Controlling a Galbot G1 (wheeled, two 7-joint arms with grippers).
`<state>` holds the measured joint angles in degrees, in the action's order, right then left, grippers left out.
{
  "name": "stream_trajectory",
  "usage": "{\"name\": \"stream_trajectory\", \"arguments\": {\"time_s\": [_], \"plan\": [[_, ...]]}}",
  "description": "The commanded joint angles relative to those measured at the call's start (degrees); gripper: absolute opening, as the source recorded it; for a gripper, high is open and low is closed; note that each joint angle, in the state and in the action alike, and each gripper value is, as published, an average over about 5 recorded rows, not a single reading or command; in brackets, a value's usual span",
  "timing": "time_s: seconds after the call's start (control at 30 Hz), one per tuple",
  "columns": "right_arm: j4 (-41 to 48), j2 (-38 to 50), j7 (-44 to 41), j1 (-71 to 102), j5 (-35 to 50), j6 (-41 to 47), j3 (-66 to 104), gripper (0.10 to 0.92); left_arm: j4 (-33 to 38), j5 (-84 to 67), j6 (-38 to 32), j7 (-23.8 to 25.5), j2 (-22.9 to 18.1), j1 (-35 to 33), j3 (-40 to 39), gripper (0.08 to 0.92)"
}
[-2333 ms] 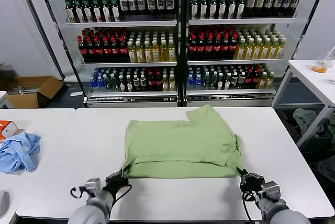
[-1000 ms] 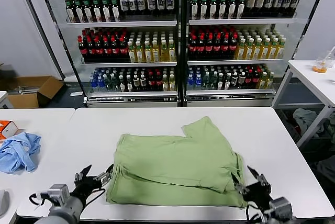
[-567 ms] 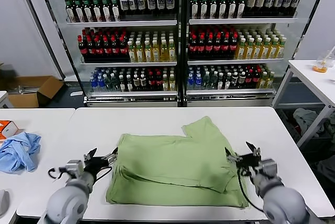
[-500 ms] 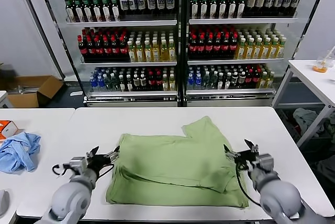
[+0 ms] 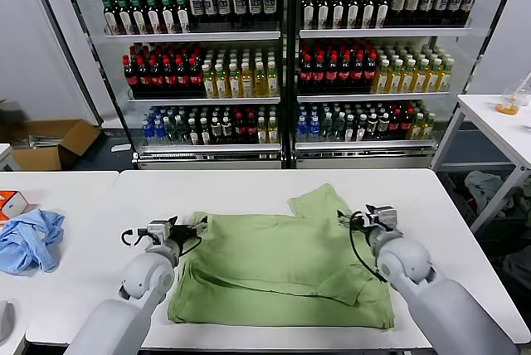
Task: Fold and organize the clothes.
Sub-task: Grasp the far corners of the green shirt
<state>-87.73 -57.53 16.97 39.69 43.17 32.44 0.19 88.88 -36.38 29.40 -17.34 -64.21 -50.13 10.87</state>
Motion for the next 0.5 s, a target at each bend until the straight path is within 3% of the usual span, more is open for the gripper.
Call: {"name": "stream_trajectory", "arguments": {"time_s": [0.03, 0.37, 0.5], "plan": [[14.49, -7.52, -0.71, -11.46, 1.17, 0.67, -5.67, 0.823, -7.62, 1.19, 0.08, 0.26, -1.58, 5.53, -2.89, 0.823], [20.86, -11.07, -1.28, -13.6, 0.56, 0.67, -6.95, 0.823, -6.59, 0.95, -0.42, 1.05, -1.71, 4.76, -3.5, 0.823], [22.19, -11.3, -1.45, -13.31, 0.6, 0.69, -6.93, 0.823, -5.68, 1.08, -0.87, 1.3, -1.57, 3.58, -3.51, 0.78]]}}
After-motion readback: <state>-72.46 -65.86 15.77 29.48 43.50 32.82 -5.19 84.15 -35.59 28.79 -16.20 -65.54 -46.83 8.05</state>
